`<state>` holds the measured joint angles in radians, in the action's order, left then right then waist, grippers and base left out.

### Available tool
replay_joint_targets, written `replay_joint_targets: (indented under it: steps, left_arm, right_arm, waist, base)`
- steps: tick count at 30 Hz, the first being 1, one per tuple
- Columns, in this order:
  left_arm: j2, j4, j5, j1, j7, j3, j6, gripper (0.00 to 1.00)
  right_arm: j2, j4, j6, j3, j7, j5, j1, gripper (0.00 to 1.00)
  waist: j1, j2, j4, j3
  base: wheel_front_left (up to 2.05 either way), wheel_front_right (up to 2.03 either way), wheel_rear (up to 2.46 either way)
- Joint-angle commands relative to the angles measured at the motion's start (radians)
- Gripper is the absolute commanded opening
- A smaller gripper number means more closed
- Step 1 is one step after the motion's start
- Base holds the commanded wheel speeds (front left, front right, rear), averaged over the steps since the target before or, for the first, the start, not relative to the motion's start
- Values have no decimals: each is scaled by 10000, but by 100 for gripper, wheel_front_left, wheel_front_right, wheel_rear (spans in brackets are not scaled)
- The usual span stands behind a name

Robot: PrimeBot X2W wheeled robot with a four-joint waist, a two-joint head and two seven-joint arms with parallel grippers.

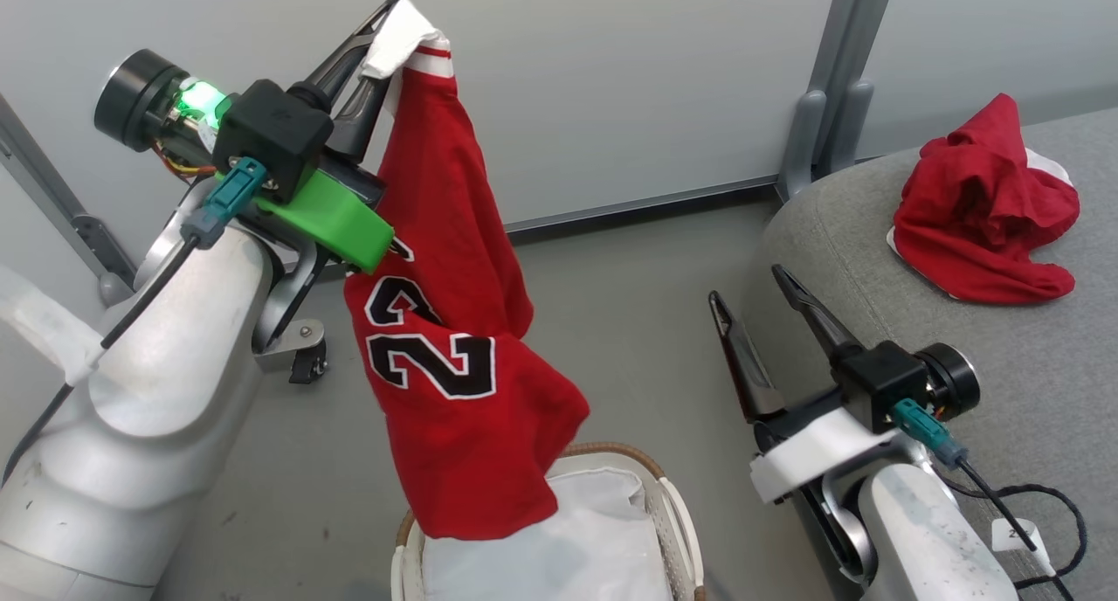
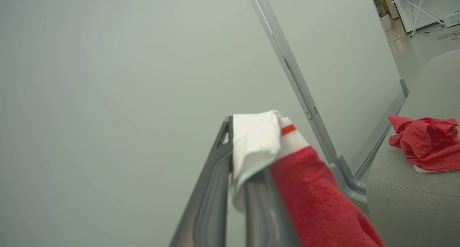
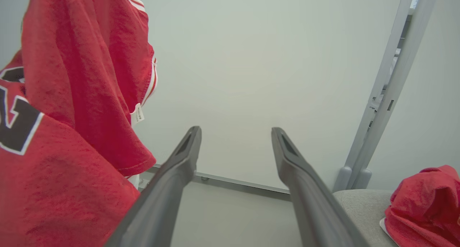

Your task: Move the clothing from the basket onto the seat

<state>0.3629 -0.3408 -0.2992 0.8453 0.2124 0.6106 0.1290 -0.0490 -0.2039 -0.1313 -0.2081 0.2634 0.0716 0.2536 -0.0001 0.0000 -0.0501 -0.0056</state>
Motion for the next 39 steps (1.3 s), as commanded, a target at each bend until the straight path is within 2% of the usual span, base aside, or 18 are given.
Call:
replay_joint_targets:
  steps: [1,9,18,24,29,30,31,32,33,34,39]
  left_arm:
    - [39,-35,-63,229,39,56,22,0]
    - [-217,-35,-190,710,69,543,21,0]
    - [-873,-323,-201,1437,53,1176,22,0]
    - [-1308,-376,-321,1711,125,1593,22,0]
    - [-1435,-191,-522,1687,169,1918,22,0]
    - [-1435,-130,-577,1644,172,1961,22,0]
    - [-1422,-85,-611,1617,176,1994,22,0]
    - [-1400,-32,-670,1569,183,2034,22,0]
    - [-1377,1,-692,1521,188,2053,22,0]
    - [-1353,30,-732,1437,197,2061,22,0]
    - [-1210,92,-1025,1006,248,1917,-132,0]
  right_arm:
    - [-31,16,11,-180,20,59,174,100]
    - [-31,-480,11,-1706,20,19,1300,100]
    - [-31,-1968,12,-3523,20,526,3110,100]
    - [-30,-2657,12,-3943,20,694,3699,100]
    - [-33,-2913,12,-3949,20,824,3859,100]
    - [-31,-2977,12,-3942,20,882,3879,93]
    - [-31,-3012,12,-3927,20,909,3902,42]
    - [-31,-3049,12,-3905,20,928,3924,30]
    - [-31,-3064,12,-3889,20,948,3935,11]
    - [-31,-3065,12,-3862,20,964,3943,0]
    - [-31,-2919,12,-3679,20,892,3886,0]
  waist:
    - [1,0,18,-9]
    - [1,0,265,-16]
    - [1,0,738,18]
    - [1,0,1120,12]
    - [1,0,1336,-12]
    - [1,0,1371,-22]
    - [1,0,1394,-30]
    - [1,0,1419,-41]
    - [1,0,1431,-49]
    - [1,0,1437,-59]
    - [1,0,1392,-78]
  base:
    - [0,0,0]
    - [0,0,0]
    - [0,0,0]
    - [0,0,0]
    - [0,0,0]
    - [0,0,0]
    - [0,0,0]
    - [0,0,0]
    - [0,0,0]
    - [0,0,0]
    - [0,0,0]
